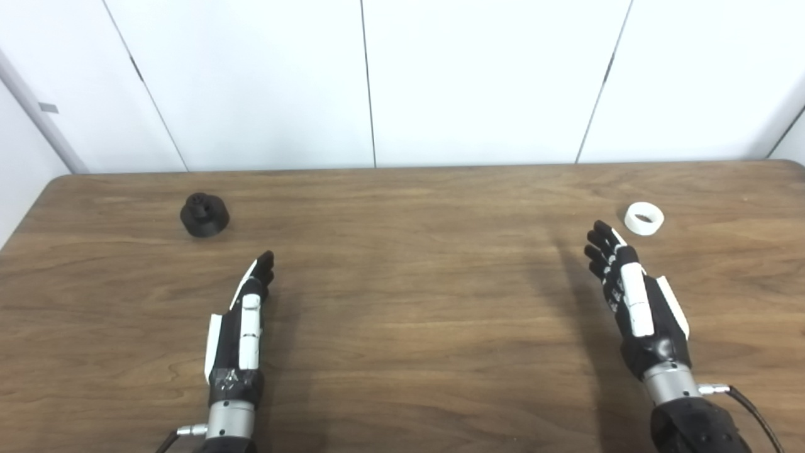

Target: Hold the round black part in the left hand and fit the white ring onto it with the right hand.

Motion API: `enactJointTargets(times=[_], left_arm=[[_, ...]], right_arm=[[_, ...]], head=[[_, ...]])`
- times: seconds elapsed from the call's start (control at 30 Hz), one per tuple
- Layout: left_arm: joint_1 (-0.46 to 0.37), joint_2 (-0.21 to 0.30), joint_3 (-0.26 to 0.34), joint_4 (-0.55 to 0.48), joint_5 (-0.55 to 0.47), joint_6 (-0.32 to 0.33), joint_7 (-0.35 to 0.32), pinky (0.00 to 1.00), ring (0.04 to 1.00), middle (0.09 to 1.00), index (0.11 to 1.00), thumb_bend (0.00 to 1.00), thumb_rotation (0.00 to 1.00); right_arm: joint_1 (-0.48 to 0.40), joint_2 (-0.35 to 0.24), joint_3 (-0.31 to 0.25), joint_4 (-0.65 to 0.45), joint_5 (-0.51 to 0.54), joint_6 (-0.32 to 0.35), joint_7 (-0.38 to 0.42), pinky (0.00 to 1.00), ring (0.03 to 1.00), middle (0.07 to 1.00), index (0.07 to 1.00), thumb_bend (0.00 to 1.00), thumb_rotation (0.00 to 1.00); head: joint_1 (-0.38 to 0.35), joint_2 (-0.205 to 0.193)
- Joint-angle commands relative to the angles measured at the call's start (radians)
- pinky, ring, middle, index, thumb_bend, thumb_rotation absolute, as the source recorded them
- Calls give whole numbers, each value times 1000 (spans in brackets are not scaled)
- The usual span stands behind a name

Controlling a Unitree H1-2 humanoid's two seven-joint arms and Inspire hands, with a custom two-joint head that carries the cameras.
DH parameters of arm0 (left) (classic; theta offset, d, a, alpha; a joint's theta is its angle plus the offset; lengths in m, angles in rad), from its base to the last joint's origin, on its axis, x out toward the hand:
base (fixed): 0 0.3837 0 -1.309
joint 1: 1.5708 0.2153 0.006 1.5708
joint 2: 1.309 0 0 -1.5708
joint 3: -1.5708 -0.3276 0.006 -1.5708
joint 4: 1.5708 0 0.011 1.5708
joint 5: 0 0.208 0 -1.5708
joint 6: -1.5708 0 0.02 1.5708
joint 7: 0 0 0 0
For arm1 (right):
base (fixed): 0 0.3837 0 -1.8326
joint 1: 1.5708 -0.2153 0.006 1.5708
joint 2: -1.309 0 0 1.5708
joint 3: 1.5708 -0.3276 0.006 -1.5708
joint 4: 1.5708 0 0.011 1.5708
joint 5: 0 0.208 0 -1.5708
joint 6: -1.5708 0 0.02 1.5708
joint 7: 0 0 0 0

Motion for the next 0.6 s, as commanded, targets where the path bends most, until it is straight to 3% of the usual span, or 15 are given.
enactJointTargets(times=[0.0, 0.27, 0.57], left_arm=[[-4, -2, -6, -33, 14, -12, 5, 1000, 966, 950, 924, 416, 1000], [5, -11, -24, -1, 52, -53, 17, 1000, 960, 945, 925, 405, 1000], [6, -33, -43, 45, 91, -86, 33, 1000, 979, 952, 909, 488, 1000]], right_arm=[[-16, -5, -4, -41, 12, -13, 2, 967, 938, 942, 933, 557, 1000], [-3, -29, -10, -14, 25, -32, 18, 992, 949, 950, 943, 532, 1000], [9, -50, -22, 35, 62, -76, 48, 996, 947, 946, 952, 547, 1000]], head=[[13, -4], [130, -57], [248, -123]])
